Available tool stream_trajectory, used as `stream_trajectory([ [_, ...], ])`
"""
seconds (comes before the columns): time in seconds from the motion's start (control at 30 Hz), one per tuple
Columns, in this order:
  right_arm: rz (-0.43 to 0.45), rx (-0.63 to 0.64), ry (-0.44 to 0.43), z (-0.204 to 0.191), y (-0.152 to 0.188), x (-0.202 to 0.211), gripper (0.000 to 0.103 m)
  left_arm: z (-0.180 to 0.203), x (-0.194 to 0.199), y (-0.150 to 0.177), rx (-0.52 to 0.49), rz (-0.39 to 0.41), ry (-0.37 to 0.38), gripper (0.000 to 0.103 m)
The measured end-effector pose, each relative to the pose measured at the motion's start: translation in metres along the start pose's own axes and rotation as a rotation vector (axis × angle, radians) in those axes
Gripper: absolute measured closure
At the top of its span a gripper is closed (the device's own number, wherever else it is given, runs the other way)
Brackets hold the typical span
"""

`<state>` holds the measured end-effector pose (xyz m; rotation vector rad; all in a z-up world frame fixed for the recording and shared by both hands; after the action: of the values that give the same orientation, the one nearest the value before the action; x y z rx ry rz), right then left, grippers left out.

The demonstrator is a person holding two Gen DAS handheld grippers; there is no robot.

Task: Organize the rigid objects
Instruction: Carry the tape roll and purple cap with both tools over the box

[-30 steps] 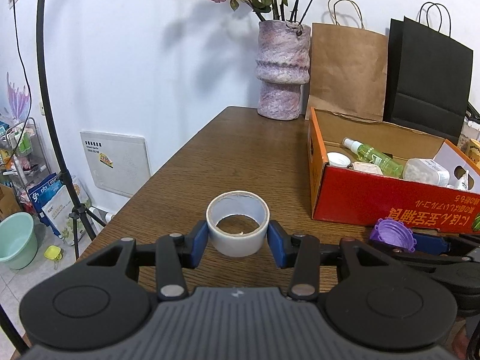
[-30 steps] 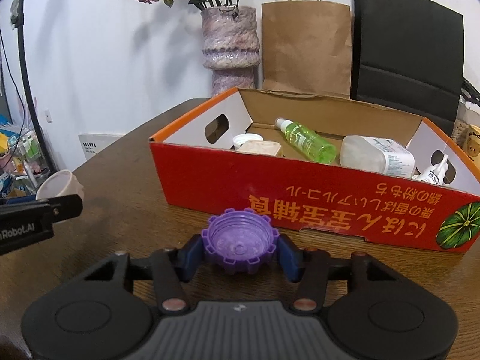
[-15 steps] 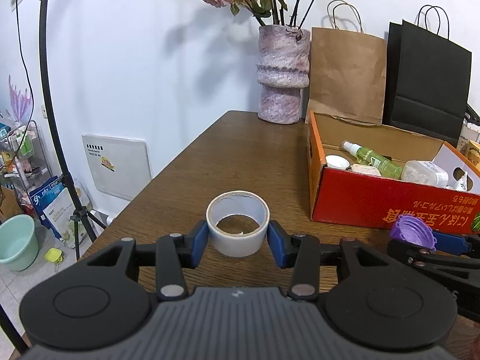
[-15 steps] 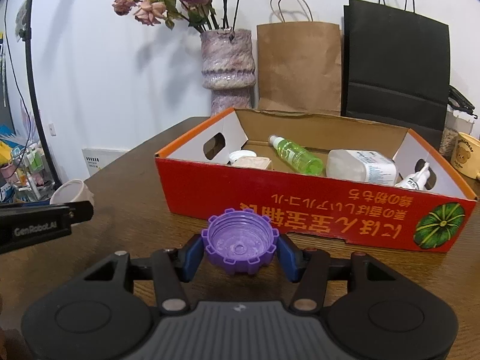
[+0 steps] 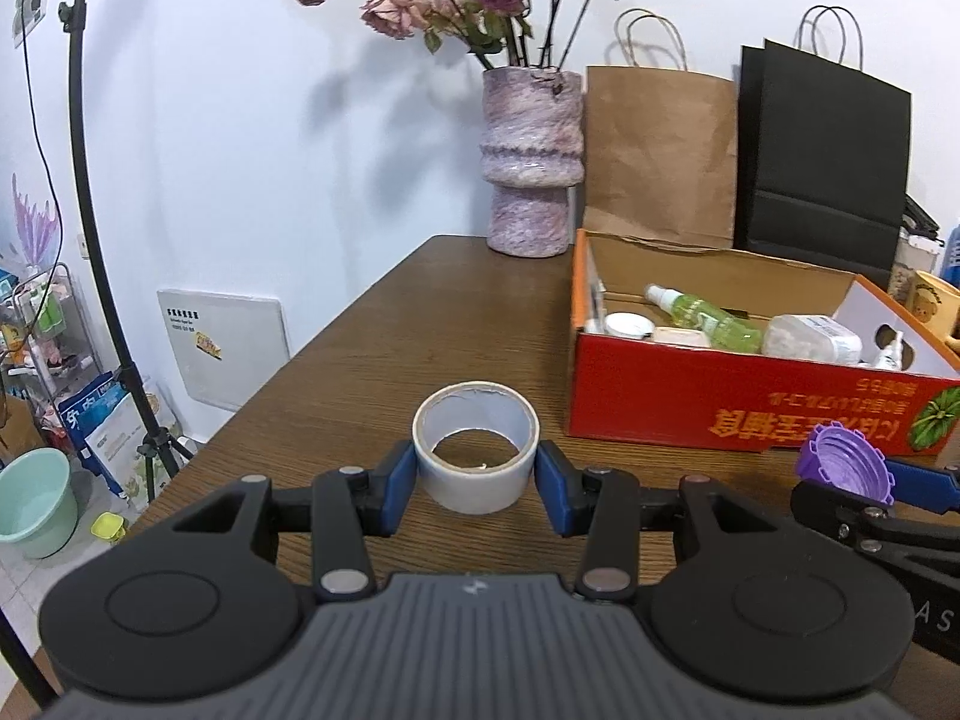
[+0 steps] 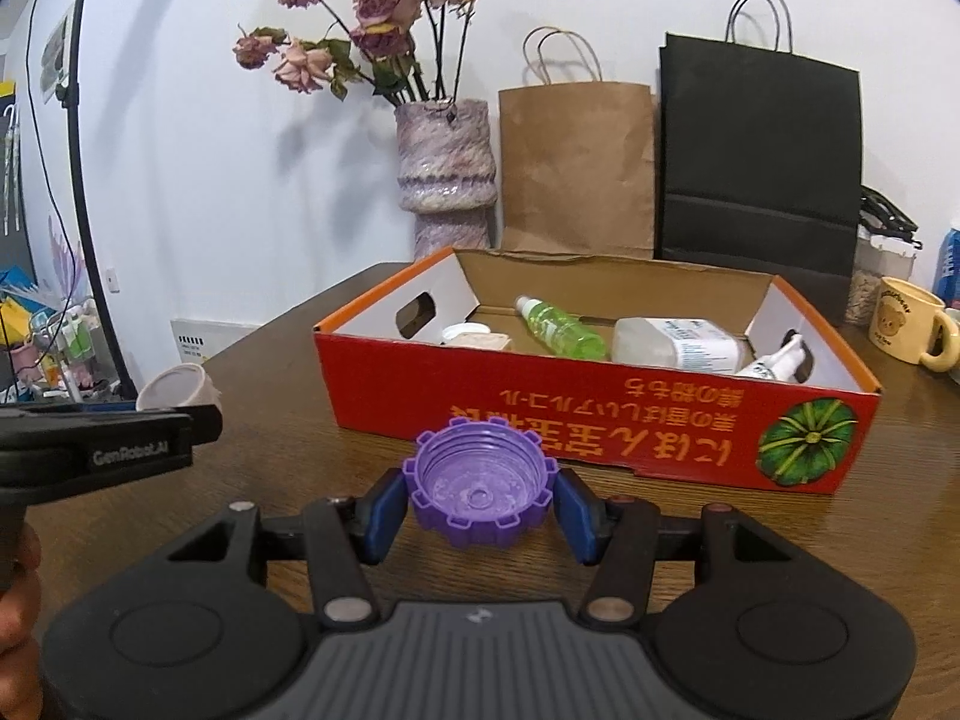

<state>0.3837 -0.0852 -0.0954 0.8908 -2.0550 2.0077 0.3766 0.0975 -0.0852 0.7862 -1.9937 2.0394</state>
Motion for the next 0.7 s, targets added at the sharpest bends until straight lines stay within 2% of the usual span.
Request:
stream_trajectory([
  [0.37, 0.042, -0.025, 0.019, 0.031, -0.003, 0.025, 0.05, 0.048, 0.02, -0.004, -0.04, 0.013, 0.059, 0.059],
  [0.7, 0.089, -0.036, 0.034, 0.058, -0.017, 0.038, 0.05, 0.079, 0.027, -0.02, -0.052, 0.039, 0.076, 0.059],
])
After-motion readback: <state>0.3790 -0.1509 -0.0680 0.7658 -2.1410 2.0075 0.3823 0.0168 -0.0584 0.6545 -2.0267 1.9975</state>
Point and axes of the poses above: each gripper's, at about its wrist camera, not at the fingertips, and x roughly against the way its jaws point, z to its right, y to its underside, the point moved 5 cm from there along -x, roughly the way its jaws point, and after that the axes turned 4 degrees about -y, right-handed, at the moved point
